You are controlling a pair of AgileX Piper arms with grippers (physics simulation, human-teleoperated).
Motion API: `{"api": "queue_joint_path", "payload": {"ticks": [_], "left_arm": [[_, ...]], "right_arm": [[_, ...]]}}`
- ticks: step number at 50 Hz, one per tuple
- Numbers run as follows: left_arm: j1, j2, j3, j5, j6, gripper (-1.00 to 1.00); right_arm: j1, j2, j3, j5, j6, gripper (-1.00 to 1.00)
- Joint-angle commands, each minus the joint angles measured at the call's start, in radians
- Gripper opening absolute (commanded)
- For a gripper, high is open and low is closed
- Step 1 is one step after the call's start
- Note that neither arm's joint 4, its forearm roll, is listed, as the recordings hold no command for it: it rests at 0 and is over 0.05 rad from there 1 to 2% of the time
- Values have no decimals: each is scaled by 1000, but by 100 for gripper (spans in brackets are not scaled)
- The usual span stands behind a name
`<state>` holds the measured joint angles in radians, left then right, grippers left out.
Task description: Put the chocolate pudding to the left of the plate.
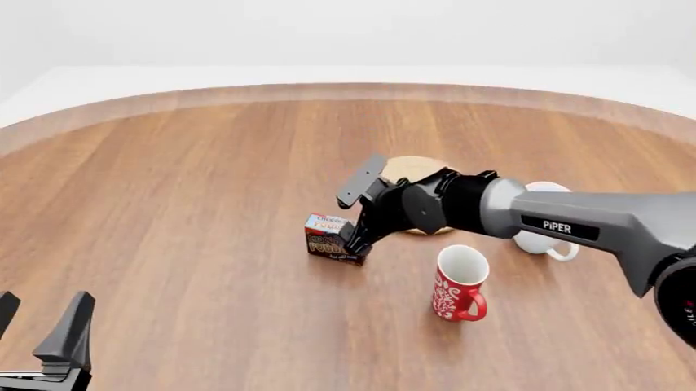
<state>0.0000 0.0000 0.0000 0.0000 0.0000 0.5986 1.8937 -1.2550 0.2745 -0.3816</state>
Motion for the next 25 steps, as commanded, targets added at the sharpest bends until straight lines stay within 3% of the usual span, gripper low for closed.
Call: {"api": "queue_joint_path", "payload": {"ticks": [1,25], "left_arm": [[0,0,0,0,0,100],[0,0,0,0,0,100]], "right_arm": [[-17,30,-6,-5,-3,100],[-6,72,-24,-23,5,100]]}}
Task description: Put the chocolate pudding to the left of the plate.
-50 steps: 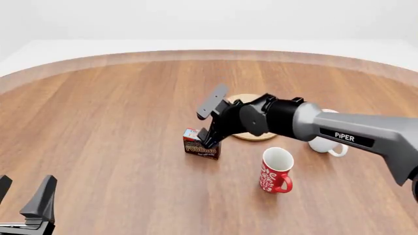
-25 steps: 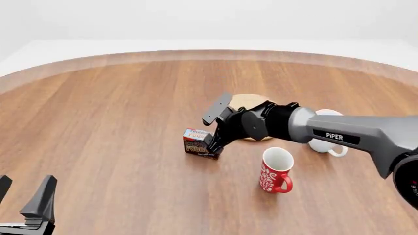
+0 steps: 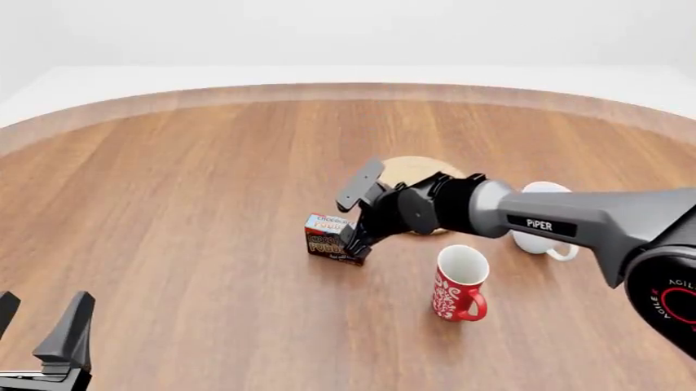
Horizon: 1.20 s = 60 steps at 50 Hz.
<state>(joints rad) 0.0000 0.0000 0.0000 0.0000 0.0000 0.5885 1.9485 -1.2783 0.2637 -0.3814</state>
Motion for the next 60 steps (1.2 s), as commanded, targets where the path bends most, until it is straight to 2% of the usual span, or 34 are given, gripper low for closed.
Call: {"api": "queue_joint_path", "payload": {"ticks": [1,22,23,34,47,54,60], "left_arm": [[0,0,0,0,0,100],[0,0,0,0,0,100],[0,0,0,0,0,100],[0,0,0,0,0,100],[0,0,0,0,0,100],[0,0,0,0,0,100],[0,0,0,0,0,100]], "right_arm": [[5,21,1,-15,6,100],[7,54,4,-40,22,100],[41,-15,50,-46,44,-100],[73,-114,100,-38,62,-100],[63,-206,111,2,46,-100],[51,-239,74,47,32,-100],[38,-223,-28,117,7,-100]]}}
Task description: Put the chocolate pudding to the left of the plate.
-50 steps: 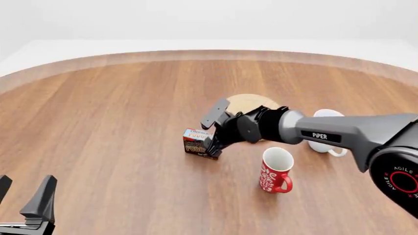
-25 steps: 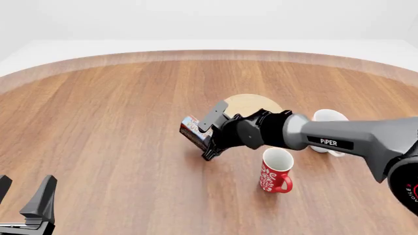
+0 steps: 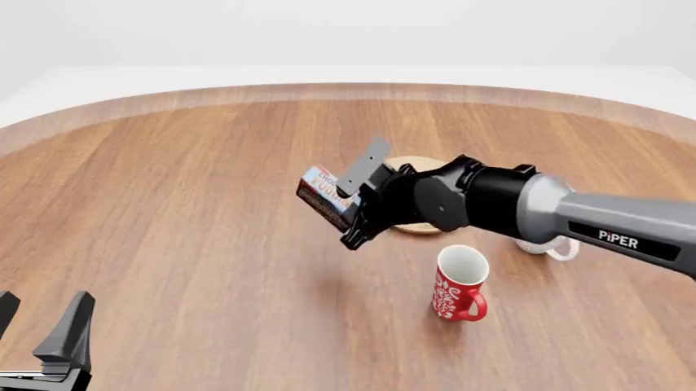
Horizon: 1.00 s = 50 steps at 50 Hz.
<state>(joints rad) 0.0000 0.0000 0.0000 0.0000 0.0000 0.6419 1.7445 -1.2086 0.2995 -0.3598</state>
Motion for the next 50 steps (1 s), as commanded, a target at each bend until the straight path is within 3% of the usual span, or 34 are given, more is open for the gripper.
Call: {"api": "queue_joint_path", "payload": {"ticks": [1,24,50], "left_arm": [[0,0,0,0,0,100],[0,0,0,0,0,100],[0,0,0,0,0,100]], "right_arm": [[-16,-14,-111,88,-15,-100],[-49,224,-526,266,-68,-100],[-87,549,-930,430,-80,-100]]}}
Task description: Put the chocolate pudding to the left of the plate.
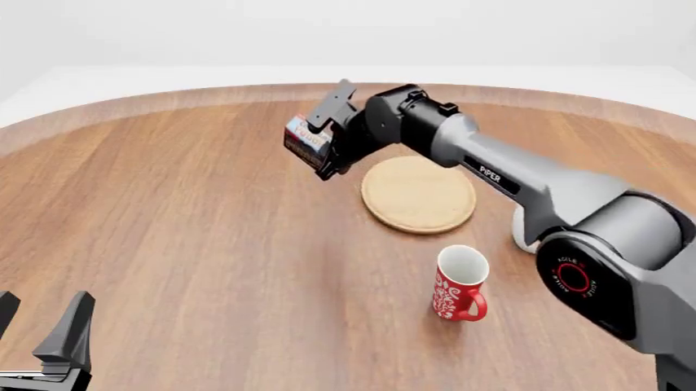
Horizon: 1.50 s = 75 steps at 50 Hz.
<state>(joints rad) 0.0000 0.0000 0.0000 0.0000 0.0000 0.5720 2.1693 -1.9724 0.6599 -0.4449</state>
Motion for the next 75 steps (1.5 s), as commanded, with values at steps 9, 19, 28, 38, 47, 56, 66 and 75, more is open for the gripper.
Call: {"api": "queue_joint_path", "payload": {"ticks": [9,19,28,38,47,56,66,75], "left_arm": [[0,0,0,0,0,100],[0,0,0,0,0,100],[0,0,0,0,0,100],[0,0,0,0,0,100],[0,0,0,0,0,100],[0,0,0,0,0,100],[0,0,0,0,0,100],[0,0,0,0,0,100]], "right_arm": [[-23,215,-297,128,6,-100],[-16,275,-359,166,3,-100],[-18,334,-436,228,-9,-100],[-27,394,-522,292,-26,-100],[-26,413,-540,322,-33,-100],[-32,445,-597,375,-48,-100],[-28,468,-624,403,-54,-100],[-29,458,-593,393,-60,-100]]}}
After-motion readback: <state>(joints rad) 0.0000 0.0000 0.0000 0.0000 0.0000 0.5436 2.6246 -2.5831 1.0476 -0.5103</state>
